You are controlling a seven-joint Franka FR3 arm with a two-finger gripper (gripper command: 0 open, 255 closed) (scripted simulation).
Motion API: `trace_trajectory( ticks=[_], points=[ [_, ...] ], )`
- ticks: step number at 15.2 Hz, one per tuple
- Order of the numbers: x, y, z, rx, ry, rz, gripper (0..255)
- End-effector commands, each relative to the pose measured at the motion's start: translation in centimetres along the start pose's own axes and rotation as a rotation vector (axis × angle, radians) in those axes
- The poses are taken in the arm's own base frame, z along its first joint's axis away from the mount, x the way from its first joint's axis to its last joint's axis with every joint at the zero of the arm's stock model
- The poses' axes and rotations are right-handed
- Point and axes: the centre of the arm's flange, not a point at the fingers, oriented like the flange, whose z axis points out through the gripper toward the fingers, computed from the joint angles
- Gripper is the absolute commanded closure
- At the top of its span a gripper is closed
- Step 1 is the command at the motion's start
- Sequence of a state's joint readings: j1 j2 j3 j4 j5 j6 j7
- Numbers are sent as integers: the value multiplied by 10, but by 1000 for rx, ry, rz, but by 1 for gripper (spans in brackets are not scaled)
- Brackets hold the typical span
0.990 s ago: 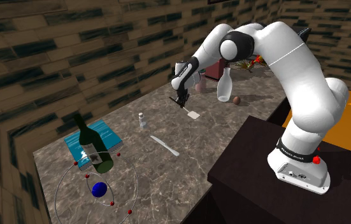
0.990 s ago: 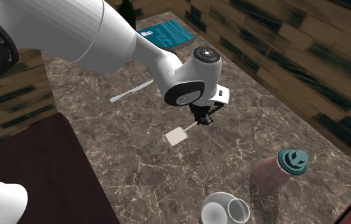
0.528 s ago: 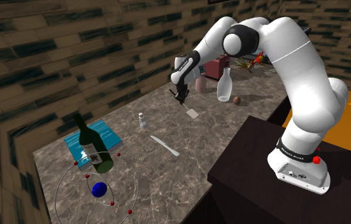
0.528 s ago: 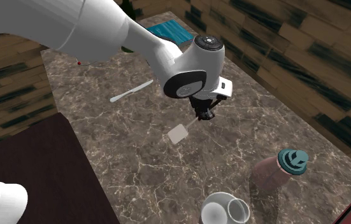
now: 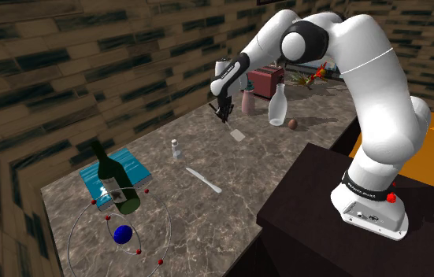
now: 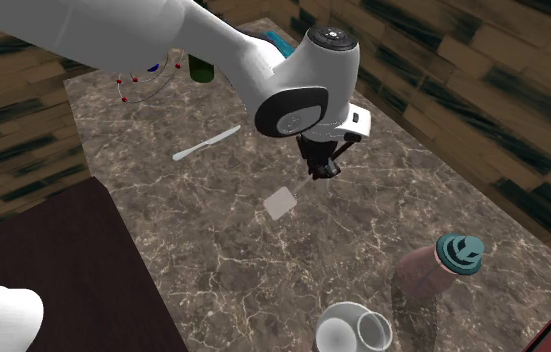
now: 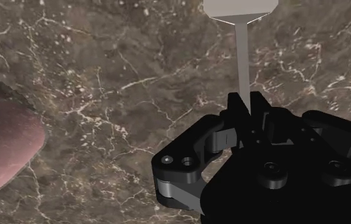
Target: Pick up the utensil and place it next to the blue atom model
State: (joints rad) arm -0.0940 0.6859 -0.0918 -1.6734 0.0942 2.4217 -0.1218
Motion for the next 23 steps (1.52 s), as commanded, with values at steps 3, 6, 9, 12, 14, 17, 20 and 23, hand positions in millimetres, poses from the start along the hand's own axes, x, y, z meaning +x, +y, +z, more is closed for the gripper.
trace_trajectory(
  ticks=[3,6,9,12,14,17,20,23],
  points=[
    [2,0,-21,0,0,0,255],
    [3,0,-37,0,0,0,255],
    [4,0,-53,0,0,0,255],
    [5,0,-69,0,0,0,255],
    [6,0,-79,0,0,0,255],
    [7,0,-95,0,0,0,255],
    [8,0,-111,0,0,0,255],
    [9,0,-127,0,0,0,255]
  ],
)
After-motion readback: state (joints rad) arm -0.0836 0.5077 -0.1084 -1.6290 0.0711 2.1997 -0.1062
